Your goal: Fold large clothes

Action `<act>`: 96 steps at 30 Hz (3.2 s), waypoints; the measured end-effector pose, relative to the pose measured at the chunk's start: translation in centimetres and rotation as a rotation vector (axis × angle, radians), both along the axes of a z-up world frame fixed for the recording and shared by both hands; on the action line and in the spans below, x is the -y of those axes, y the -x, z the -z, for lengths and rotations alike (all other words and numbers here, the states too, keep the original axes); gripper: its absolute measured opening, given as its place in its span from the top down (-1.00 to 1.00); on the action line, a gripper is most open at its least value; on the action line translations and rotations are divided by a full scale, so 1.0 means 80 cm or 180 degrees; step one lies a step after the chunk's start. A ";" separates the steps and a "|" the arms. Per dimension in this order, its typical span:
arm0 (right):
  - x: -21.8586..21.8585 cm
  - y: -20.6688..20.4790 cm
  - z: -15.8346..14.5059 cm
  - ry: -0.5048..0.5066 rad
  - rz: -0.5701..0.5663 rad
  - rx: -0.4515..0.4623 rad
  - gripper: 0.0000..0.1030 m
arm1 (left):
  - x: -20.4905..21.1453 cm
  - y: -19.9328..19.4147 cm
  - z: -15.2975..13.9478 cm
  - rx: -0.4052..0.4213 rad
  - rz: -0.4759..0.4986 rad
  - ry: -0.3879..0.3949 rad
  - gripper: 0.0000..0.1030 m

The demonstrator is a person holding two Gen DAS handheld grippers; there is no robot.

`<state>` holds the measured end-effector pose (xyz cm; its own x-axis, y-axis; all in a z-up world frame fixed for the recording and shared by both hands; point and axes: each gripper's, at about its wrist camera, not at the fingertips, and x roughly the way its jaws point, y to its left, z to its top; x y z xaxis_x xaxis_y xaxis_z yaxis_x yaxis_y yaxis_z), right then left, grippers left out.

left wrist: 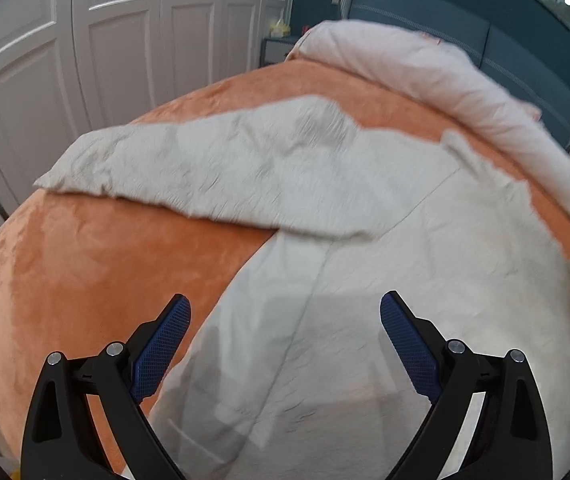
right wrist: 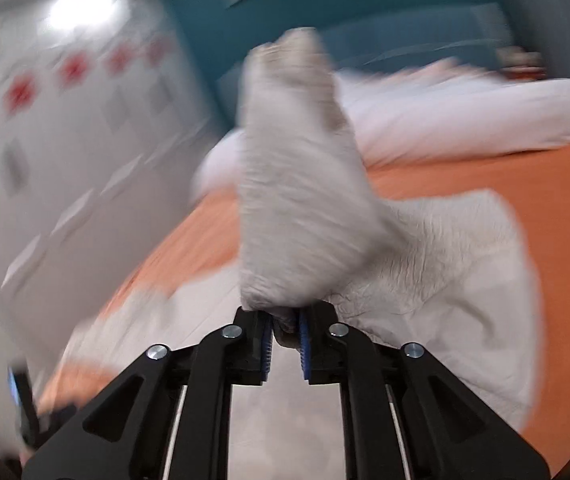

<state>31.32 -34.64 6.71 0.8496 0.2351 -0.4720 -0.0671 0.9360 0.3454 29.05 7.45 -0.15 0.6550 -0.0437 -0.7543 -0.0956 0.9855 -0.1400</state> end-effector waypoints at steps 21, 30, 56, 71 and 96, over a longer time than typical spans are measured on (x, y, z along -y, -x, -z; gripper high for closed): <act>0.097 0.034 0.100 -0.0001 0.1201 -0.0636 -0.10 | 0.146 -0.151 0.044 -0.0555 0.0883 0.0883 0.63; 0.095 -0.011 0.094 0.0039 0.0983 -0.0420 1.00 | 0.152 -0.168 -0.011 0.0048 0.1069 0.0443 0.92; -0.085 0.098 0.121 0.0197 0.0327 -0.0880 0.92 | -0.212 -0.081 0.024 -0.0147 -0.0904 0.0996 -0.11; -0.122 0.126 0.157 0.0359 0.0277 -0.0904 0.61 | -0.304 -0.138 -0.004 0.0165 -0.1131 0.1093 0.95; -0.070 0.158 0.136 -0.0422 0.0230 -0.0555 -0.04 | 0.244 -0.050 -0.036 -0.0028 0.1641 0.0753 0.30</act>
<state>18.65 -29.04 -4.15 0.7748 0.2465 -0.5822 0.0699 0.8819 0.4663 33.08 -12.09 2.75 0.4980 -0.5246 -0.6905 0.3874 0.8470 -0.3640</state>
